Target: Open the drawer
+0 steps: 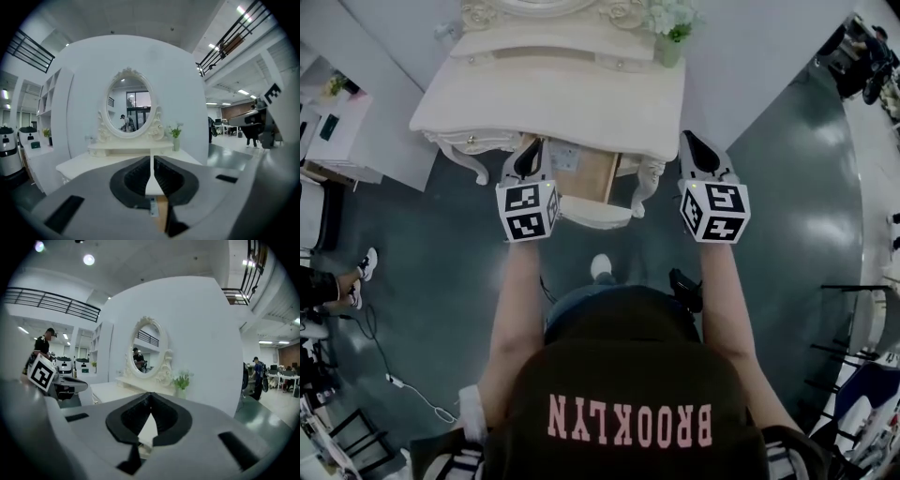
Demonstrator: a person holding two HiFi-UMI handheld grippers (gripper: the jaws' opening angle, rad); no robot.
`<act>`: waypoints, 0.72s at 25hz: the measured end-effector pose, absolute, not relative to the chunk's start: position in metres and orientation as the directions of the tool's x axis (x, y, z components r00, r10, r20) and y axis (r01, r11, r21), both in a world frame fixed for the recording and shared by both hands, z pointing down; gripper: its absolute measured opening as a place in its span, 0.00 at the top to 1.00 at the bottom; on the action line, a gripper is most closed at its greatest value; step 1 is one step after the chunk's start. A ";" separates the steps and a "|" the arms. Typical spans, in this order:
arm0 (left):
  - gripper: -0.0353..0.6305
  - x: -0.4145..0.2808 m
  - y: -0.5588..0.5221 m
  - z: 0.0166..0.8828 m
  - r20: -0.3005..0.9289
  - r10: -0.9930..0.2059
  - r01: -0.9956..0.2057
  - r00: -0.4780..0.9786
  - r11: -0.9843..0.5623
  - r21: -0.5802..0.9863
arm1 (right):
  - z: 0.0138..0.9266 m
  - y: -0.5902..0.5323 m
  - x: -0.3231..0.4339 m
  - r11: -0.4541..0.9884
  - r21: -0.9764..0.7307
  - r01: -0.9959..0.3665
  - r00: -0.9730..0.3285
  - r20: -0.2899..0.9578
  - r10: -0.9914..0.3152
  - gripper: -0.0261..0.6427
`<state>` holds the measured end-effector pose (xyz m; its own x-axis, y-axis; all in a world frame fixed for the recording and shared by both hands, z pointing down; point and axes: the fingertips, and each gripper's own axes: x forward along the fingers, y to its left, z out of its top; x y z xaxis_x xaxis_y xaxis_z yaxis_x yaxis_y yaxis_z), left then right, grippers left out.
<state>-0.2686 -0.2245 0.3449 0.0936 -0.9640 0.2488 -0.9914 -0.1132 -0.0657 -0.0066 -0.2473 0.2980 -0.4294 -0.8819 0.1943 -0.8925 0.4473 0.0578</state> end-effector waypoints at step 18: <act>0.91 -0.229 -0.237 0.191 -0.049 -0.976 -0.962 0.212 -0.200 -0.184 | 0.173 -0.233 -0.020 0.500 0.177 -0.848 -0.521 -0.100 -0.848 0.97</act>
<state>-0.2294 -0.2370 0.1906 0.2122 -0.9760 -0.0495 -0.9624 -0.2000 -0.1837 -0.0205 -0.2329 0.1725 -0.5208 -0.8478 -0.0995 -0.8477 0.5000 0.1773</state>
